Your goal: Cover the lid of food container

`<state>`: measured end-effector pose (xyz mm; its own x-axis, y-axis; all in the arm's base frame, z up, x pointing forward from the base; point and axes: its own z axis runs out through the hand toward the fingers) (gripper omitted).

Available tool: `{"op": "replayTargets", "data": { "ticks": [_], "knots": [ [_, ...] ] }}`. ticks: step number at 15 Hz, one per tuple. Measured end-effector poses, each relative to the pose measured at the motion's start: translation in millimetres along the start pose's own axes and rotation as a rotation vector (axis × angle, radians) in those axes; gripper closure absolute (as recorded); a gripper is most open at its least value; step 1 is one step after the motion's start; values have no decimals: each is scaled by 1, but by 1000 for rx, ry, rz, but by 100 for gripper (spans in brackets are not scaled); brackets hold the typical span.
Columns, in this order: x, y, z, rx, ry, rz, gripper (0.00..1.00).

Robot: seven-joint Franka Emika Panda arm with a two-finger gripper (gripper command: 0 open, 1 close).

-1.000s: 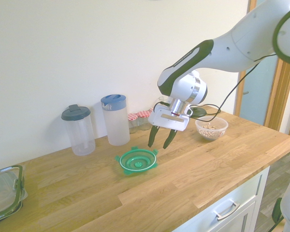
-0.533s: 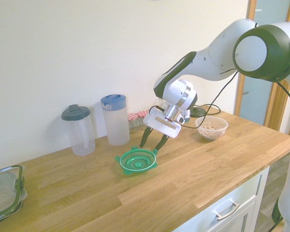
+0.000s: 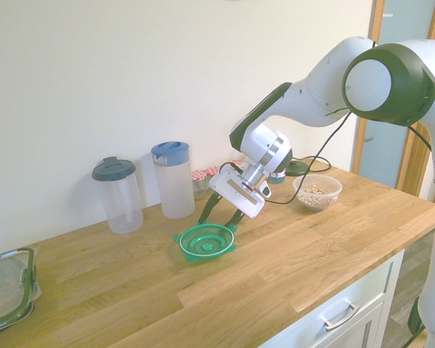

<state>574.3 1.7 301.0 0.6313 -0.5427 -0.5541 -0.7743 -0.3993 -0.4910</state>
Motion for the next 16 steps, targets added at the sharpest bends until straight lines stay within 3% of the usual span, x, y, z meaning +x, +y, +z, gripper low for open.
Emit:
{"op": "replayTargets", "data": {
  "ticks": [16],
  "knots": [
    [2, 20, 18, -30, -54, 38, 100]
  ]
}}
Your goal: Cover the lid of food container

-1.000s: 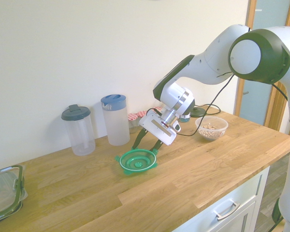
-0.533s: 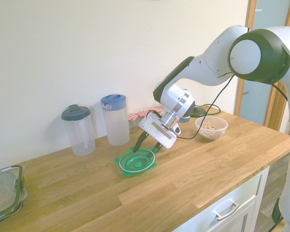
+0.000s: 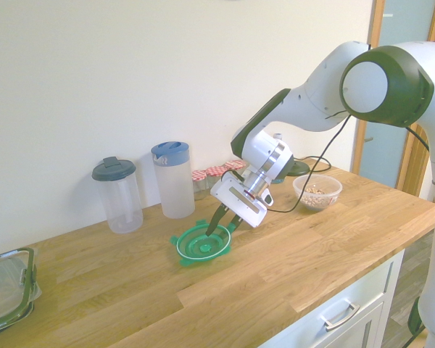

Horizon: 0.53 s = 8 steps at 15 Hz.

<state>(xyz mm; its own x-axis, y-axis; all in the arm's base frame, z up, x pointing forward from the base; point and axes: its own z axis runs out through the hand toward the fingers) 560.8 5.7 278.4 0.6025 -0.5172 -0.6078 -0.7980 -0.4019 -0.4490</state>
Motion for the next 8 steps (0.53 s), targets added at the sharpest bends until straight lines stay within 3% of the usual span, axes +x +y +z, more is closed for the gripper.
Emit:
{"op": "replayTargets", "data": {
  "ticks": [8],
  "knots": [
    [2, 2, 1, -15, 6, -2, 100]
  ]
}}
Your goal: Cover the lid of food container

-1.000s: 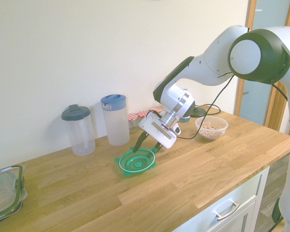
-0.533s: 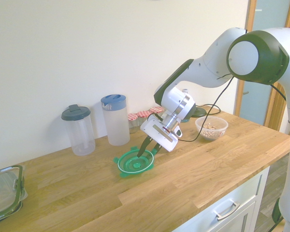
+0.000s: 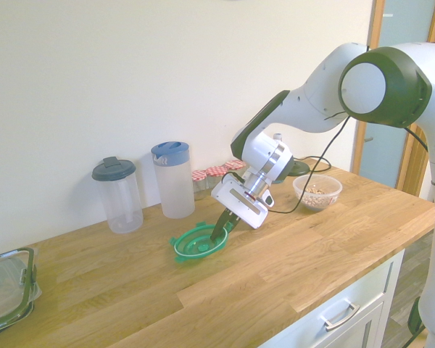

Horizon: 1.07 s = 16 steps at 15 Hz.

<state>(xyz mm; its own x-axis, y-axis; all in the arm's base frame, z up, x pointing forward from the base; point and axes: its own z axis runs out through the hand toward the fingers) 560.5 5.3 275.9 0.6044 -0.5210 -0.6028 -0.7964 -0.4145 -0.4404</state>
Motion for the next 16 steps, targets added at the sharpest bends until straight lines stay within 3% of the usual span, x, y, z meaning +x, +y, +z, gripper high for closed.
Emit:
{"op": "replayTargets", "data": {
  "ticks": [6, 11, 13, 16],
  "knots": [
    [-13, -30, -16, -25, 38, -54, 100],
    [-115, -100, -124, -345, 270, -90, 100],
    [-146, -98, -160, -463, 365, -110, 100],
    [-154, -76, -177, -656, 485, -134, 100]
  ]
}}
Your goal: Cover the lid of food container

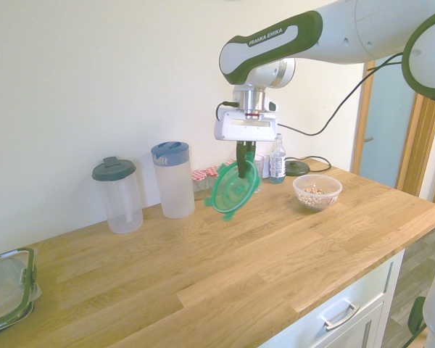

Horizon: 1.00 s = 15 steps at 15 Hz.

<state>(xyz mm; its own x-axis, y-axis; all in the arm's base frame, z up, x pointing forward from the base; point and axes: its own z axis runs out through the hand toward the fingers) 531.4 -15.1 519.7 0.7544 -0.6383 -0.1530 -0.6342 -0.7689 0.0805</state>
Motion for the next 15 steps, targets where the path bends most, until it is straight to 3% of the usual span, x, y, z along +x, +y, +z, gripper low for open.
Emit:
{"op": "replayTargets", "data": {
  "ticks": [5, 11, 13, 15],
  "knots": [
    [25, 54, -27, -300, 229, -6, 100],
    [30, 70, -84, -601, 535, -37, 100],
    [41, 75, -69, -698, 623, -19, 100],
    [56, 82, -38, -772, 692, 63, 100]
  ]
}}
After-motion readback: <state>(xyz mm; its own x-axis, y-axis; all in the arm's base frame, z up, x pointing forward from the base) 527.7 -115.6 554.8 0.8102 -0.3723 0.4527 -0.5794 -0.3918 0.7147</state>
